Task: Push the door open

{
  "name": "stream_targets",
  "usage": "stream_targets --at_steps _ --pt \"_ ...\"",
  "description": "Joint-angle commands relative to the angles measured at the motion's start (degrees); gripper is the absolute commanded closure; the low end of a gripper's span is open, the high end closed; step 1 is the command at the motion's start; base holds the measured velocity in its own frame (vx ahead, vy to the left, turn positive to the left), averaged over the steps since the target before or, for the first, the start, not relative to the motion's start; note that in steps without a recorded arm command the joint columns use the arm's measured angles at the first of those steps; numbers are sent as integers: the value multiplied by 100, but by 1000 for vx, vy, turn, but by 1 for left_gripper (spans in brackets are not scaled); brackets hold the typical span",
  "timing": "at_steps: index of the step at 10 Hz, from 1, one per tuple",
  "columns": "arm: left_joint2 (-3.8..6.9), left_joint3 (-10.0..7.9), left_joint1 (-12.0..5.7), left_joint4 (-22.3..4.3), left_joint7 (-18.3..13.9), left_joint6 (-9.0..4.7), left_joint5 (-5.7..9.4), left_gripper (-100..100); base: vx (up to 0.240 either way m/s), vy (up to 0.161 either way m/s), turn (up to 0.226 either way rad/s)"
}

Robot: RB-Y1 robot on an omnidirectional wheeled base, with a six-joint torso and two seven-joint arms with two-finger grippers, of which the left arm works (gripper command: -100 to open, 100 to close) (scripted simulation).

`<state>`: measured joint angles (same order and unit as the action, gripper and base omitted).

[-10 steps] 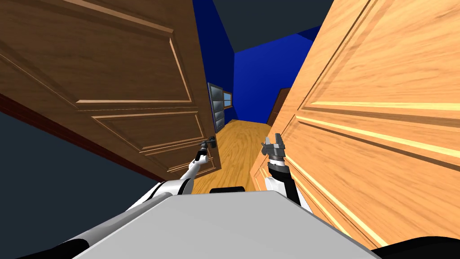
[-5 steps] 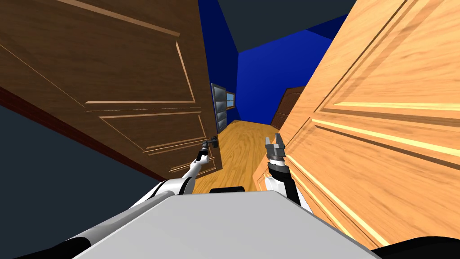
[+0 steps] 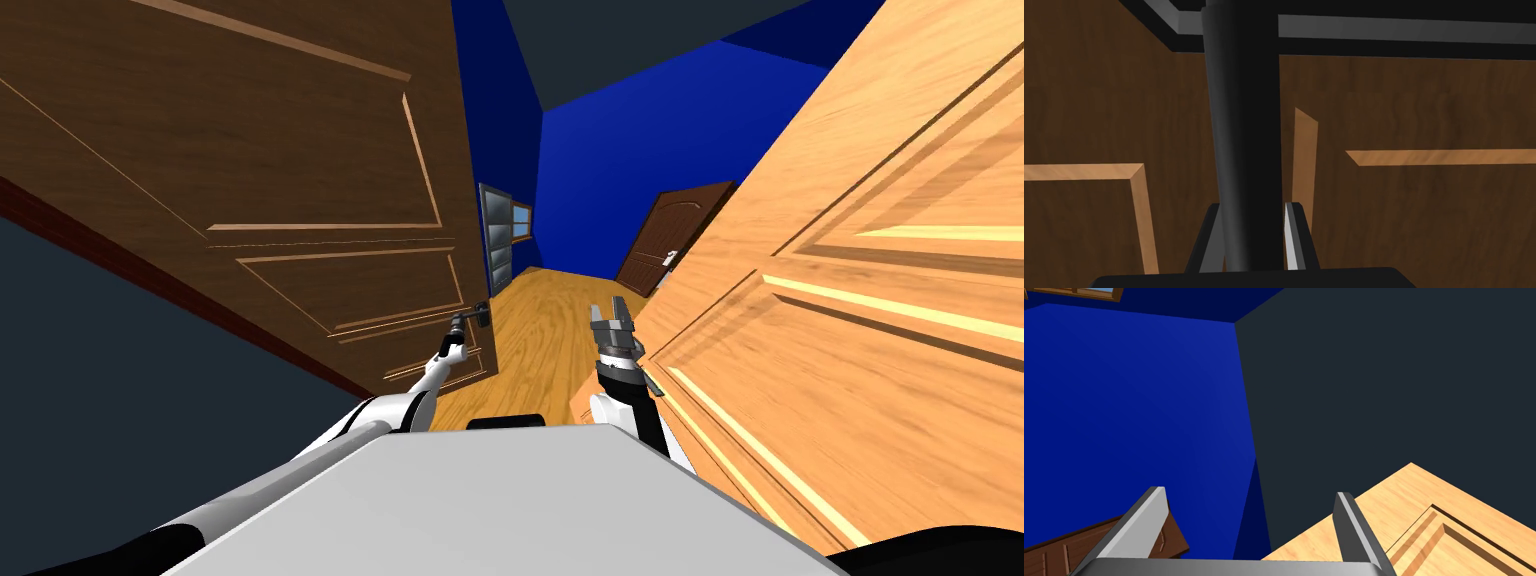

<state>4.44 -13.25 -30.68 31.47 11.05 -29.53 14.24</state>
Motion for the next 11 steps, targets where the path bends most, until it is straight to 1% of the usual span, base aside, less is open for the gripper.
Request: stream_targets --at_steps 1,2,4,5,6,7,8,9,10,11 --pt "67 -111 29 78 88 -39 26 100 133 23 110" --pt "44 -125 12 62 119 -52 29 100 123 -8 90" --pt "44 -125 12 62 119 -52 29 100 49 -5 41" --pt "-3 -154 -21 28 181 -77 34 100 68 4 189" --pt "-26 -168 -37 12 211 -90 37 100 97 -20 121" --pt "-26 -168 -37 12 211 -90 37 100 70 -16 36" --pt "-79 -196 -69 -21 271 -115 42 100 95 -16 126" --pt "-105 -210 -85 -37 301 -127 45 100 123 -25 136" --pt "-105 -210 -85 -37 301 -127 45 100 89 -22 92" --pt "-159 -237 -116 -69 359 -151 50 100 103 -30 121"
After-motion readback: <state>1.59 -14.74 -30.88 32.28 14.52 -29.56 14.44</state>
